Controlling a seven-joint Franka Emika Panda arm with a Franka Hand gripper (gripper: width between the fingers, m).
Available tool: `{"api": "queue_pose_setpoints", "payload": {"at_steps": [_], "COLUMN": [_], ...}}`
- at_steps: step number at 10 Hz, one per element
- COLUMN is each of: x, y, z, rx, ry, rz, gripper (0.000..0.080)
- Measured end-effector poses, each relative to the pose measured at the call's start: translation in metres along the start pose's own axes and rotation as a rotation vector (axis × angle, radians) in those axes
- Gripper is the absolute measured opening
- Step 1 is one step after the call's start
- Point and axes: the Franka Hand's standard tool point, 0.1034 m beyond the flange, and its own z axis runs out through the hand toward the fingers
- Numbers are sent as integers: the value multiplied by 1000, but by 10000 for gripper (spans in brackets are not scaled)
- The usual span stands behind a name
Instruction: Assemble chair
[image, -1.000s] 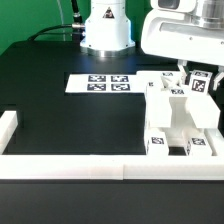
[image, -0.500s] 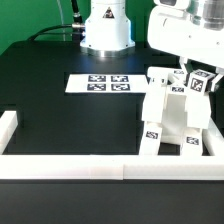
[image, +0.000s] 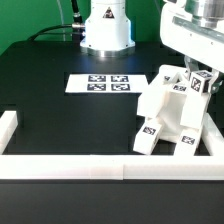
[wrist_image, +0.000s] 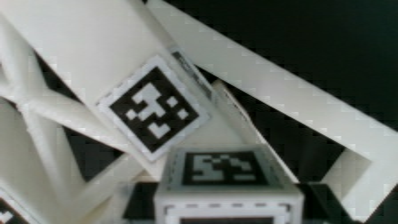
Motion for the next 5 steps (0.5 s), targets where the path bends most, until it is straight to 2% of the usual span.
{"api": "queue_pose_setpoints", "payload": {"at_steps": [1, 2, 3, 4, 5], "x": [0, 0, 0, 0, 0], "y": [0, 0, 0, 0, 0], "z": [0, 0, 0, 0, 0], "rx": [-1, -1, -1, -1, -1], "ry": [0, 0, 0, 0, 1], "rz": [2, 14, 14, 23, 7], "gripper": [280, 470, 586, 586, 636]}}
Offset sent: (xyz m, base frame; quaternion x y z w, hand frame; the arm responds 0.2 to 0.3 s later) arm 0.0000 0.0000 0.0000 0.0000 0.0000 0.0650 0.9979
